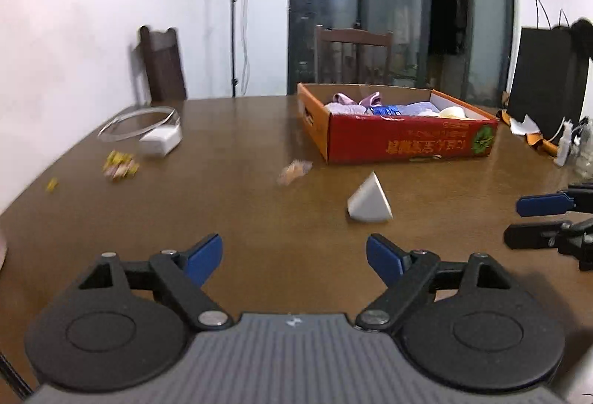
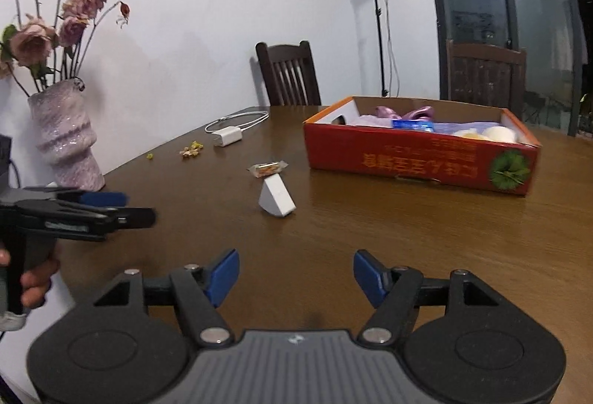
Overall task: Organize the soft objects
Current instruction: 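Grasp the white foam triangle with the right gripper while the left grasps the snack packet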
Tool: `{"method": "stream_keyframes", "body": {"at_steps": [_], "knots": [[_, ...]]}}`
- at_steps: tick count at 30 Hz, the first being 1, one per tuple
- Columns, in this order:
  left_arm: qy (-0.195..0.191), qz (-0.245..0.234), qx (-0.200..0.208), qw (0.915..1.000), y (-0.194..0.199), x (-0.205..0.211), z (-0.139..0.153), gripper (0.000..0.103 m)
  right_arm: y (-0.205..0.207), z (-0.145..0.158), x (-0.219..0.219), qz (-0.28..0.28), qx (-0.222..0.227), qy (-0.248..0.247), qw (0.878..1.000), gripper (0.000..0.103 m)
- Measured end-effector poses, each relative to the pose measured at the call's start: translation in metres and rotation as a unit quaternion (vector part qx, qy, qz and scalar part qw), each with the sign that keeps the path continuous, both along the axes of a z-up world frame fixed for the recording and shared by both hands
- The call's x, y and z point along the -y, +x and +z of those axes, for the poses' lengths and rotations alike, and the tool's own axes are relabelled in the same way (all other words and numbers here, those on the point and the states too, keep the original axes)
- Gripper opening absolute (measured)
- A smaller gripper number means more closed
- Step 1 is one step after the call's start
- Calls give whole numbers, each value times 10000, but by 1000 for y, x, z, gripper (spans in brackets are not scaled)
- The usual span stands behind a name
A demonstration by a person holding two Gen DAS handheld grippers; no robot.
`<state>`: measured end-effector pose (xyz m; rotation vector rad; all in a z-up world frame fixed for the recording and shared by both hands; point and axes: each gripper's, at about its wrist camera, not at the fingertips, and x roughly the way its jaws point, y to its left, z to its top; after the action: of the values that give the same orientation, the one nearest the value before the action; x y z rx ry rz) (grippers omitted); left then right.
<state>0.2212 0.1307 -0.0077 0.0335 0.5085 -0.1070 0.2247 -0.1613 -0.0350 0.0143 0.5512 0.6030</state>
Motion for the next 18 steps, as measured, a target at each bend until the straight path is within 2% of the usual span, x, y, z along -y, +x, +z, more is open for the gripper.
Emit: {"method": "stream_keyframes", "body": {"at_steps": [2, 5, 10, 12, 13, 14, 15, 17, 18], "knots": [[-120, -115, -153, 9997, 37, -3, -3, 73, 23, -2, -20, 73, 11, -92, 9999, 67], [-329, -58, -616, 9975, 91, -7, -8, 62, 53, -4, -51, 315, 87, -267, 9991, 66], [-140, -74, -648, 9978, 142, -3, -18, 58, 91, -9, -81, 460, 102, -354, 9983, 63], [-150, -182, -583, 9980, 151, -1, -23, 57, 105, -16, -84, 520, -104, -294, 9982, 52], [-195, -245, -553, 9980, 156, -2, -25, 56, 111, -19, -84, 577, -210, -224, 9979, 39], [-292, -293, -559, 9976, 159, -3, -28, 53, 116, -22, -83, 617, -314, -136, 9975, 30], [-386, -331, -609, 9968, 163, -5, -31, 49, 121, -24, -81, 645, -398, -12, 9971, 29], [-556, -350, -615, 9959, 166, -8, -30, 30, 129, -25, -73, 638, -531, 325, 9960, 22], [-642, -366, -623, 9953, 168, -10, -30, 26, 132, -25, -68, 602, -573, 467, 9954, 22]]}}
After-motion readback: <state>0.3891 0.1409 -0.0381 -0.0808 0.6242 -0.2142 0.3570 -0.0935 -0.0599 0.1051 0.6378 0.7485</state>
